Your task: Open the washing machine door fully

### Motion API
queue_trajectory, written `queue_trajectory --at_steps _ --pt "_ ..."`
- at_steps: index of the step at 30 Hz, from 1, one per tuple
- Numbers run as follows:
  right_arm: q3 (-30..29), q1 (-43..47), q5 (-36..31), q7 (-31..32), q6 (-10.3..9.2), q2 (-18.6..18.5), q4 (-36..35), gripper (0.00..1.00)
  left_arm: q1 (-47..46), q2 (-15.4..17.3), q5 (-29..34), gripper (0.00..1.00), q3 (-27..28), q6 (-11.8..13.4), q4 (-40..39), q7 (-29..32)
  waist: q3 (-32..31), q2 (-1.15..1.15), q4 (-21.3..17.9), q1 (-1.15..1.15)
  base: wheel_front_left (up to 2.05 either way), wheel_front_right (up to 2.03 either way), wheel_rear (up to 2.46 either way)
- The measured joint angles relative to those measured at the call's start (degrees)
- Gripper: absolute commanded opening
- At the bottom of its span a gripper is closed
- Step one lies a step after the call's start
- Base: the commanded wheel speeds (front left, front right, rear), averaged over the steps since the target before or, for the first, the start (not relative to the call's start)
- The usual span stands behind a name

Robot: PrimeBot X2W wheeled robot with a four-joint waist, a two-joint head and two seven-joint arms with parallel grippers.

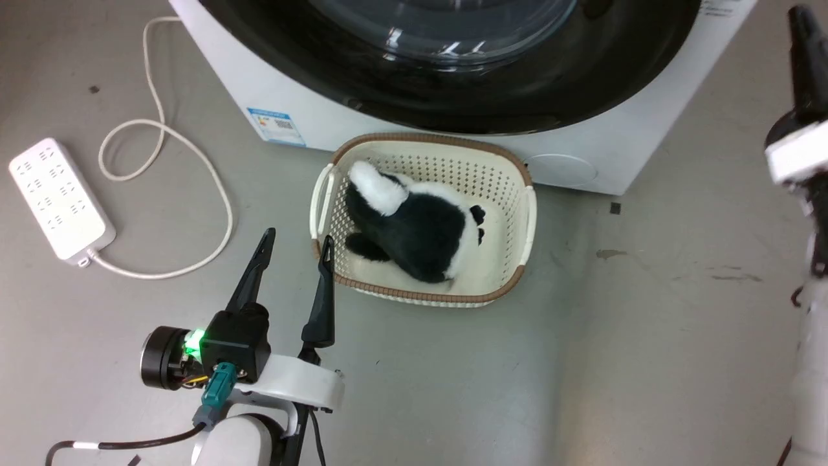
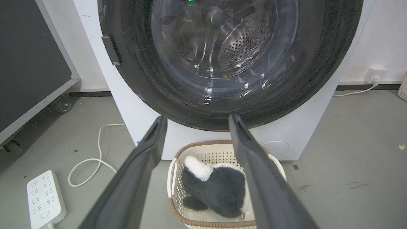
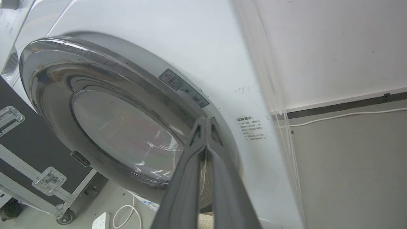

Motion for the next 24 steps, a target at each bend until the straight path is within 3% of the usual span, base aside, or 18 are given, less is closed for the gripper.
queue_trajectory --at_steps 14,24 --pt "-8.05 -15.99 12.58 13.82 -0.01 0.20 13.17 0.00 -1.66 0.01 -0.02 1.00 -1.49 0.33 -0.32 -1.66 3.87 0.00 2.69 0.00 0.00 0.00 0.00" --pt "-16.18 -25.91 15.48 25.09 -0.02 -0.82 24.01 0.00 -2.31 0.01 -0.57 1.00 -2.74 0.82 -0.26 -2.75 6.55 0.00 5.13 0.00 0.00 0.00 0.00"
